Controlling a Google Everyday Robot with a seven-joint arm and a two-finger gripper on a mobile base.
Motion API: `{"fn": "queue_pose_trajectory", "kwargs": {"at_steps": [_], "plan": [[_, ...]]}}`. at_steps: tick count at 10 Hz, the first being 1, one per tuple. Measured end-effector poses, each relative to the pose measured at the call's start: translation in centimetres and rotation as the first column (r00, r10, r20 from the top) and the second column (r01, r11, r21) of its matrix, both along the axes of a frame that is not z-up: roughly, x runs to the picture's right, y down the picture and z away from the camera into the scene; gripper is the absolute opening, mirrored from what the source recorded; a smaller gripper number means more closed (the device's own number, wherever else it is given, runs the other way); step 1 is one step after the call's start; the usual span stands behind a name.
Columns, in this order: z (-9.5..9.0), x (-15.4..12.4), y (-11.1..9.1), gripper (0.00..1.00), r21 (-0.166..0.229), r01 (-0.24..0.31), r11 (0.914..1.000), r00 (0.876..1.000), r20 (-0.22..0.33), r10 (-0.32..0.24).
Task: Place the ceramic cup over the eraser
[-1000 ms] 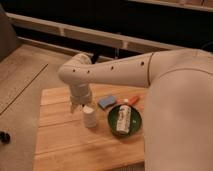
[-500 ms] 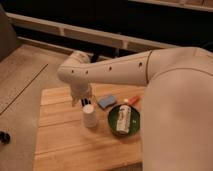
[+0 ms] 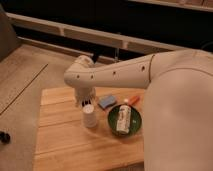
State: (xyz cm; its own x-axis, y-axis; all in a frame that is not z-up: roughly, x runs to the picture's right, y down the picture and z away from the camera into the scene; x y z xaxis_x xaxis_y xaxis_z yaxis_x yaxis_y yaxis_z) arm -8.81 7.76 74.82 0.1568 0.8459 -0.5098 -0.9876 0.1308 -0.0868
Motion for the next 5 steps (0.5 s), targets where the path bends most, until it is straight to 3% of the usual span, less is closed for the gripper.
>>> {"fn": "queue_pose_trajectory", "kwargs": {"at_steps": [2, 5], "plan": [[1.0, 1.8, 0.8, 0.65, -0.013, -0.02, 0.9997, 0.999, -0.037, 0.019], [2.3, 1.9, 1.4, 0.65, -0.028, -0.038, 0.9989, 0.998, -0.042, 0.036]]}}
